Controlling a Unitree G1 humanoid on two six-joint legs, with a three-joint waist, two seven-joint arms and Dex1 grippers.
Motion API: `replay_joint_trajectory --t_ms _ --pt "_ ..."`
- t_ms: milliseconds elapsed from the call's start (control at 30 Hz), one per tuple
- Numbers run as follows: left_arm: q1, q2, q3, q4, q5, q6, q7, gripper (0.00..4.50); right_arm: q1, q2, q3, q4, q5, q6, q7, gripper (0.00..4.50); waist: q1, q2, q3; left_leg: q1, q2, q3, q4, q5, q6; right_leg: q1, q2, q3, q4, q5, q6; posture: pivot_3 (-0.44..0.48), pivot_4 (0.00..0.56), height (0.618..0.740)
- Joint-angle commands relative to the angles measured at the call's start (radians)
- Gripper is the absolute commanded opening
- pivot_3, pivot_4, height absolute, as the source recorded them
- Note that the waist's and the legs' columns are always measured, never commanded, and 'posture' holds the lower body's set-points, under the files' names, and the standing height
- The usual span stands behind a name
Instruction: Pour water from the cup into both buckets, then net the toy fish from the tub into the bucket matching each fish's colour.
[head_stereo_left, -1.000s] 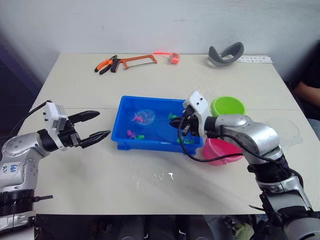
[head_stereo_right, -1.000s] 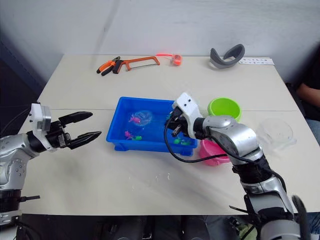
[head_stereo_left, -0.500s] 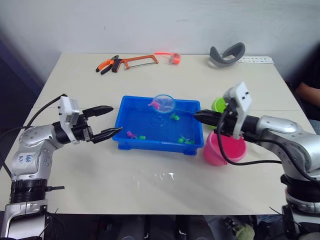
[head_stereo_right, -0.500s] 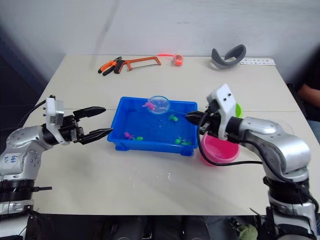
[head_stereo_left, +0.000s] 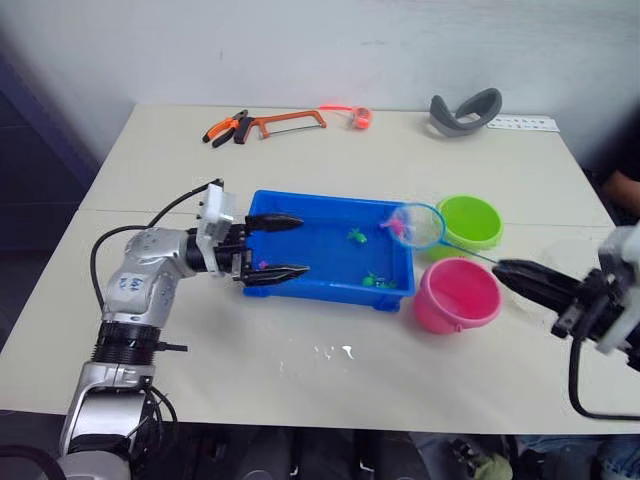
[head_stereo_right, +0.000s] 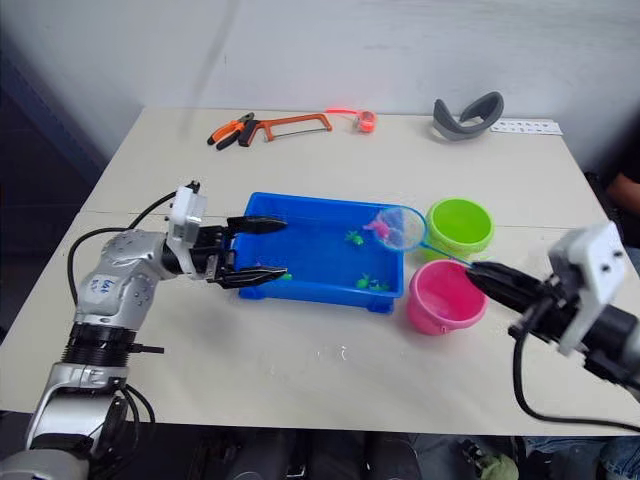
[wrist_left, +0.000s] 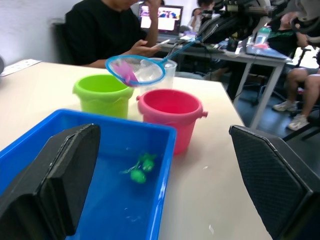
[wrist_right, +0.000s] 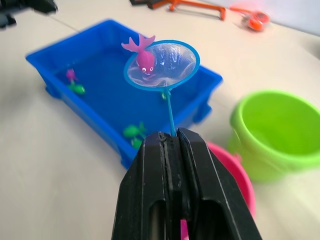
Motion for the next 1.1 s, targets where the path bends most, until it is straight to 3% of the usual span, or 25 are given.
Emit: replay_joint_trajectory --t_ms 33,200,533,733,1100 --pt "-0.043 -0.025 -0.025 -0.003 0.014 -0.024 -0.029 4.49 0.146 0.060 -0.136 -0.055 -0.058 -0.144 0.075 0.00 0.001 0.000 0.000 0.001 0.000 0.000 0.000 0.000 0.000 0.000 0.000 0.000 0.000 0.000 0.000 0.000 0.150 0.740" --pt "-0.054 -0.058 -0.049 0.011 0.018 -0.029 -0.065 4.49 0.306 0.147 -0.191 -0.067 -0.133 -0.295 0.090 0.00 -0.011 0.000 0.000 0.003 0.001 0.002 0.000 0.000 0.000 0.001 0.002 0.003 0.000 0.000 0.000 0.000 0.150 0.740" --pt "-0.045 -0.108 -0.068 0.063 0.034 -0.064 -0.099 4.49 0.455 0.239 -0.073 0.014 -0.518 -0.805 0.128 0.00 -0.008 0.000 0.000 0.004 0.002 0.002 0.000 0.001 -0.002 0.000 0.006 0.010 0.001 0.000 0.000 0.000 0.150 0.740" --pt "-0.030 -0.125 -0.070 0.073 0.042 -0.081 -0.099 4.49 0.468 0.249 -0.038 0.088 -0.683 -1.057 0.088 0.00 -0.008 0.000 0.000 0.004 0.002 0.002 0.000 0.001 -0.002 0.000 0.006 0.010 0.001 0.000 0.000 0.000 0.150 0.740" --pt "-0.006 -0.148 -0.070 0.051 0.037 -0.069 -0.089 4.49 0.405 0.247 -0.024 0.260 -1.128 -1.590 -0.174 0.00 -0.008 0.000 0.000 0.004 0.002 0.002 0.000 0.001 -0.003 0.000 0.006 0.010 0.001 0.000 0.000 0.000 0.150 0.740"
